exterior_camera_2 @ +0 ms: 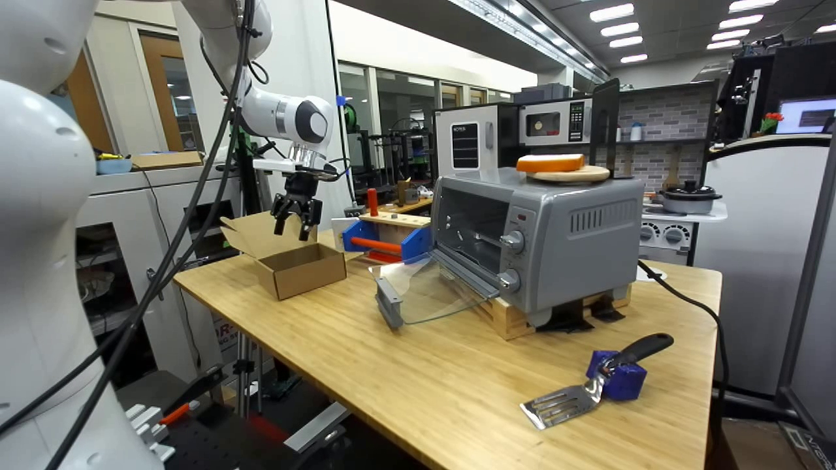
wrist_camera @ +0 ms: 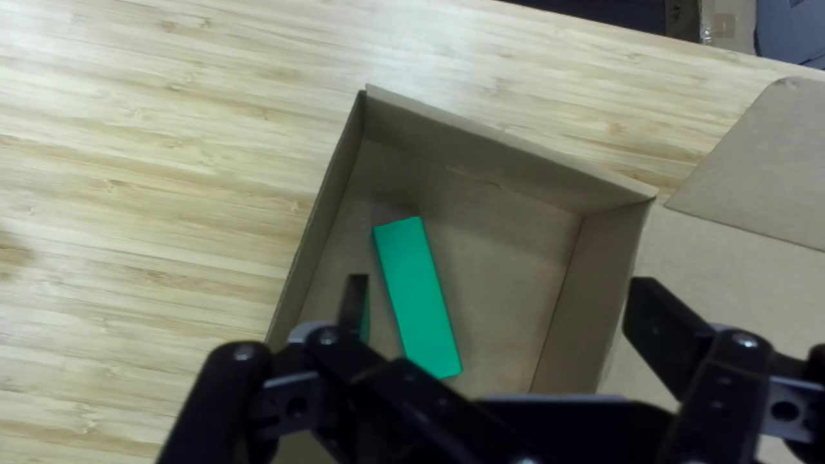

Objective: Take the green block out of the box and put it on the table

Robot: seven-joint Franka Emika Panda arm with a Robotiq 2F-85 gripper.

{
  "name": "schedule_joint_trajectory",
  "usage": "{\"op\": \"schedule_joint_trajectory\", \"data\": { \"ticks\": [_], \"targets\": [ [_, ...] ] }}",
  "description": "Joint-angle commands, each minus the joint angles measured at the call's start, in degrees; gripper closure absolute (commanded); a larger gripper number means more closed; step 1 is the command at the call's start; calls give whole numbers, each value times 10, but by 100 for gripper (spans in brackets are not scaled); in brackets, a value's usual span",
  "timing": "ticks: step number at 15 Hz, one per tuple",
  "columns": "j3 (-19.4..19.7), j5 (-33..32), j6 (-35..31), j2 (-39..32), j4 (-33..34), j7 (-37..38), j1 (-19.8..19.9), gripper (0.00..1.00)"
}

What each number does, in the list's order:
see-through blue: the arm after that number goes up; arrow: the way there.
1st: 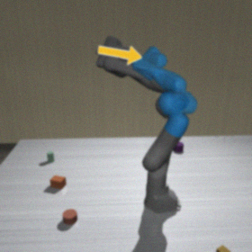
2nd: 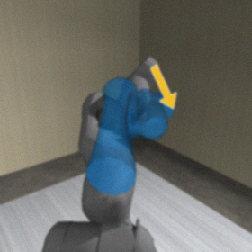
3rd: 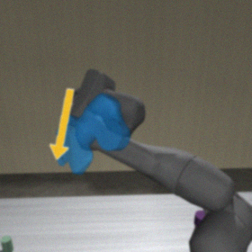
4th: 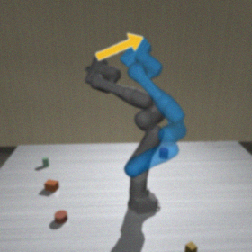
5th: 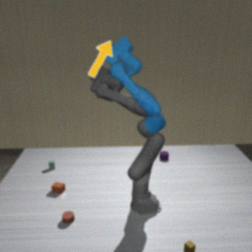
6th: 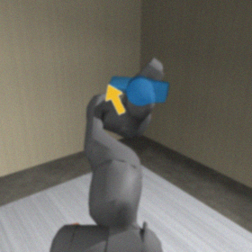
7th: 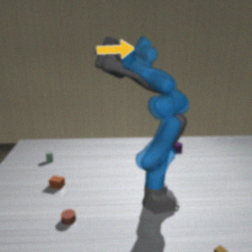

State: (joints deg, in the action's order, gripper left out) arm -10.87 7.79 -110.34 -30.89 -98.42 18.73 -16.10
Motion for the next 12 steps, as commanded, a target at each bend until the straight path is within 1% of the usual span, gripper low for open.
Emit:
{"op": "schedule_joint_trajectory", "data": {
  "ticks": [1,6,12],
  "targets": [
    [7,-1,5,-4,8,-5,-7,0],
    [7,1,12,-31,28,-5,-9,0],
    [20,-7,30,-106,93,-20,-4,0]
  ]
}}
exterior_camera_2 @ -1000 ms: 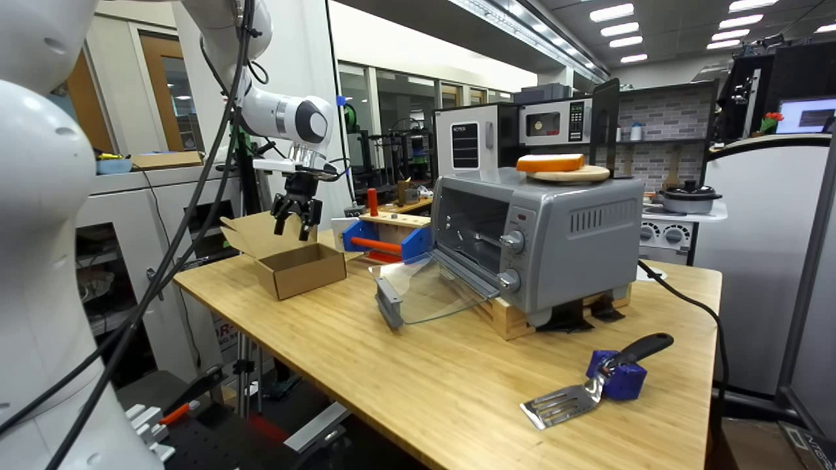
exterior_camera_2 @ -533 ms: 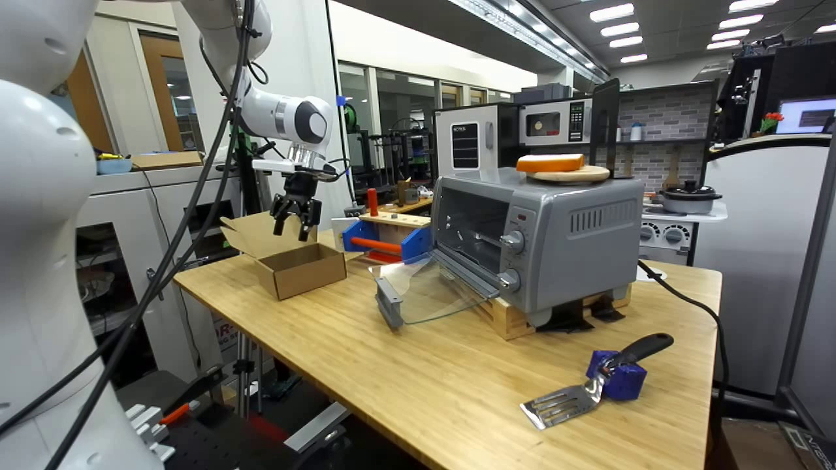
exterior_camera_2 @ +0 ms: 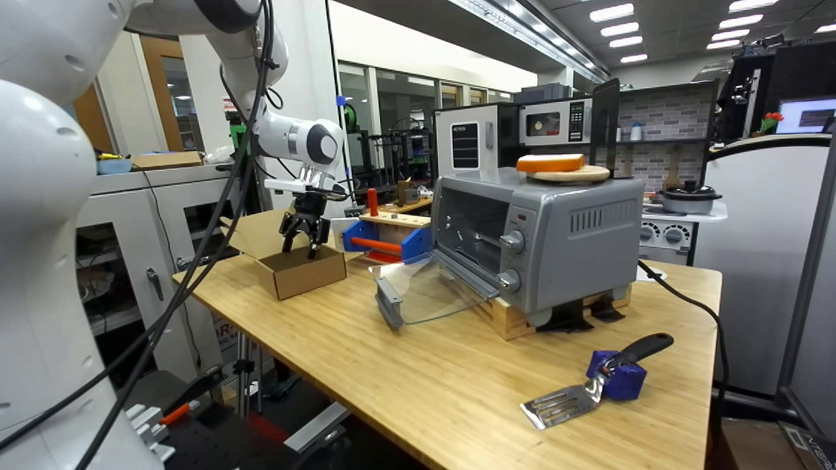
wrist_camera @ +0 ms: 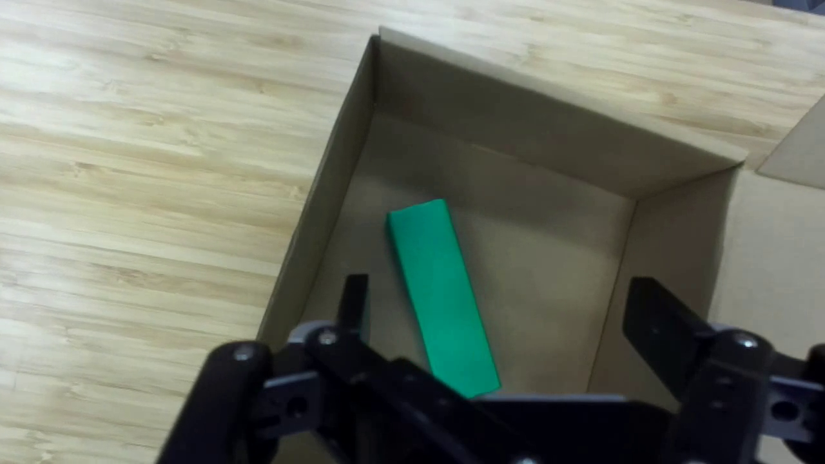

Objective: Take the green block out of the box and put it on the table

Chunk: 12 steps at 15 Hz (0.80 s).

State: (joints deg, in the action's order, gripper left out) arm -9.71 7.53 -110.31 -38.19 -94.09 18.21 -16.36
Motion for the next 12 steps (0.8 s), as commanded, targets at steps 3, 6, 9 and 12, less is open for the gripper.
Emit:
{"op": "schedule_joint_trajectory", "data": {
  "ticks": [3,6,9,12],
  "targets": [
    [16,-8,39,-61,88,-26,1,0],
    [17,-6,49,-79,117,-34,1,0],
    [14,-1,52,-84,122,-41,2,0],
    [11,3,48,-81,110,-44,3,0]
  ]
}}
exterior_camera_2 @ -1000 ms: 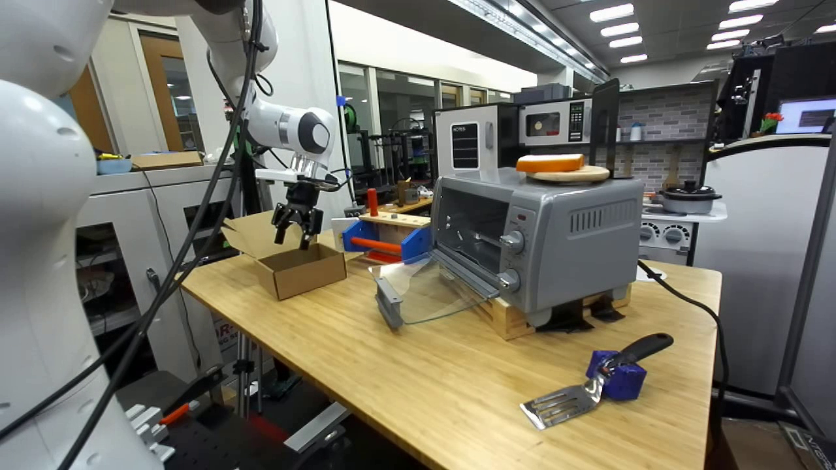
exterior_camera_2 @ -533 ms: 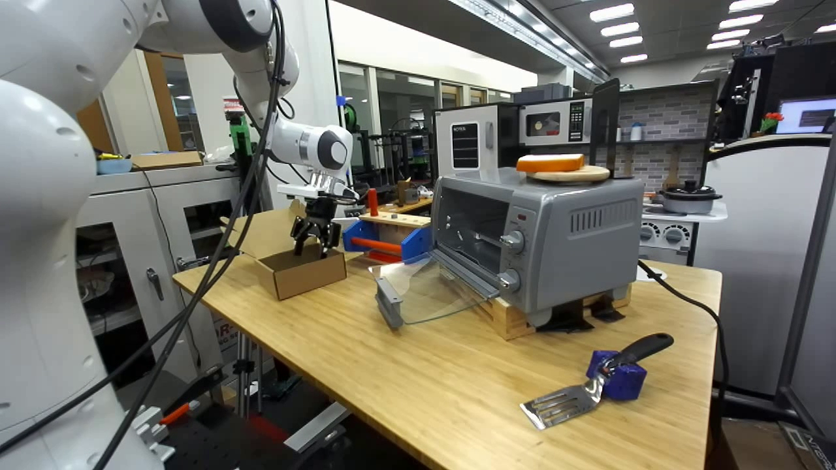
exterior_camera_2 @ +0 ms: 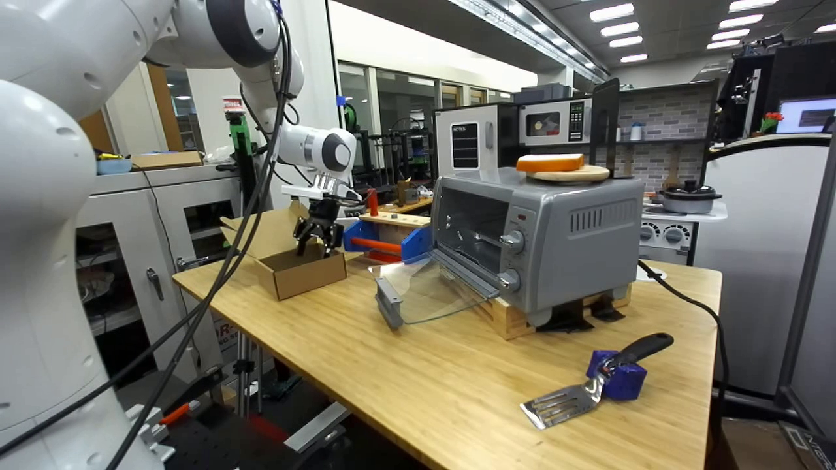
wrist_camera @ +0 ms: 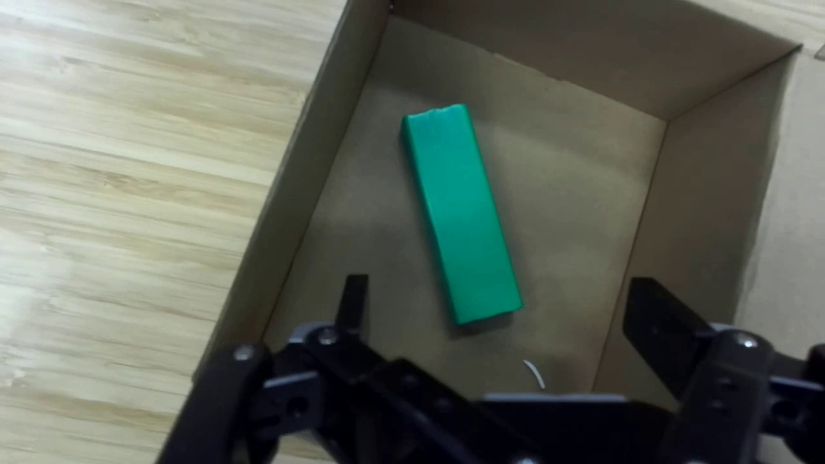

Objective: Take the green block out of the box and put it on the table

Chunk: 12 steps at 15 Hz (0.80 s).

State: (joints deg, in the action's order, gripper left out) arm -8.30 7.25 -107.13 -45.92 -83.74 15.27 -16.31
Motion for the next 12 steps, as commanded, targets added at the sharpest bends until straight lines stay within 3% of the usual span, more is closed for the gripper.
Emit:
{"op": "schedule_joint_trajectory", "data": {
  "ticks": [1,12],
  "targets": [
    [-4,7,17,-3,3,-15,3,0],
    [-20,25,4,8,-38,-35,6,0]
  ]
}}
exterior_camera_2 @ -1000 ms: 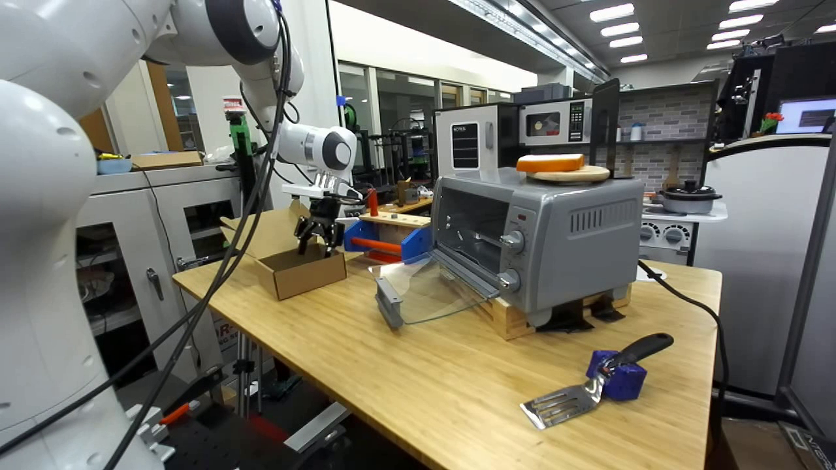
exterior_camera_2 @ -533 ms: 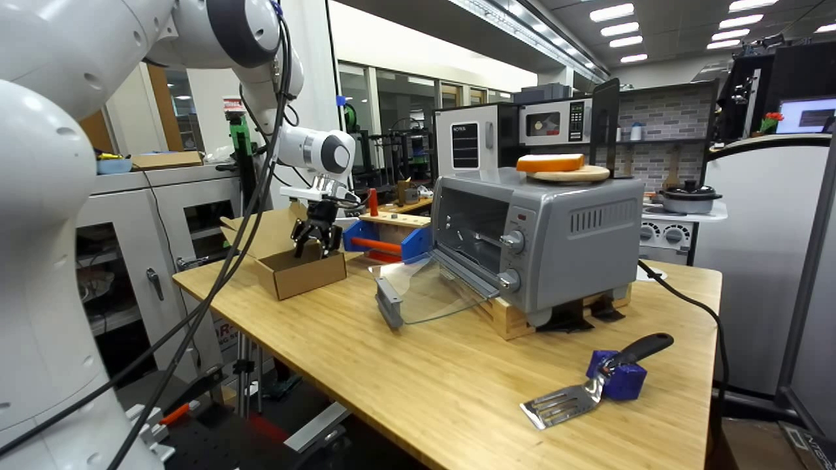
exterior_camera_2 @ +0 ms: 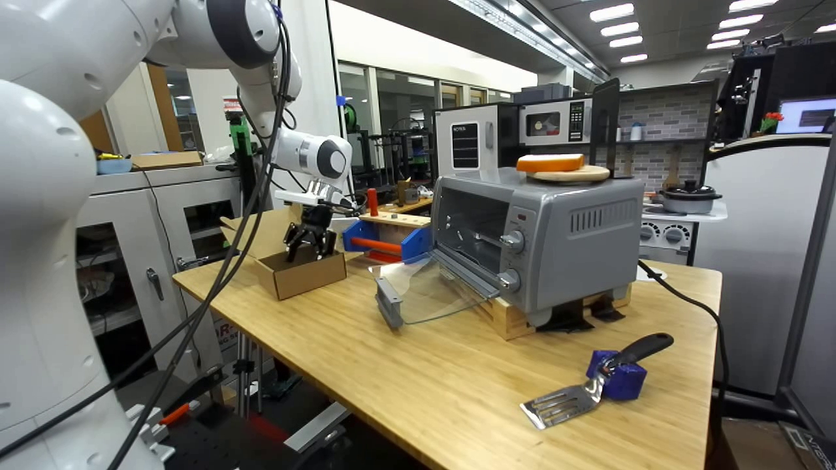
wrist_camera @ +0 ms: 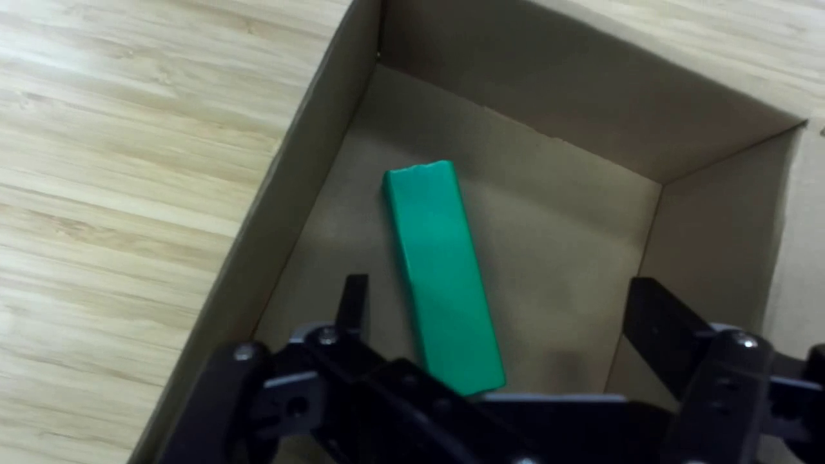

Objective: Take the green block out of the box and put it on the table

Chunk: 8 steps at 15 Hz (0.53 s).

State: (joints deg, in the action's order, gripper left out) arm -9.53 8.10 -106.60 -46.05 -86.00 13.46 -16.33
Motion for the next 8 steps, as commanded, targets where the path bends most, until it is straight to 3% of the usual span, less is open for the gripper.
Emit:
{"op": "schedule_joint_trajectory", "data": {
  "ticks": [1,8],
  "targets": [
    [-10,20,-3,10,-19,-18,6,0],
    [-10,30,-4,12,-29,-19,10,0]
  ]
}}
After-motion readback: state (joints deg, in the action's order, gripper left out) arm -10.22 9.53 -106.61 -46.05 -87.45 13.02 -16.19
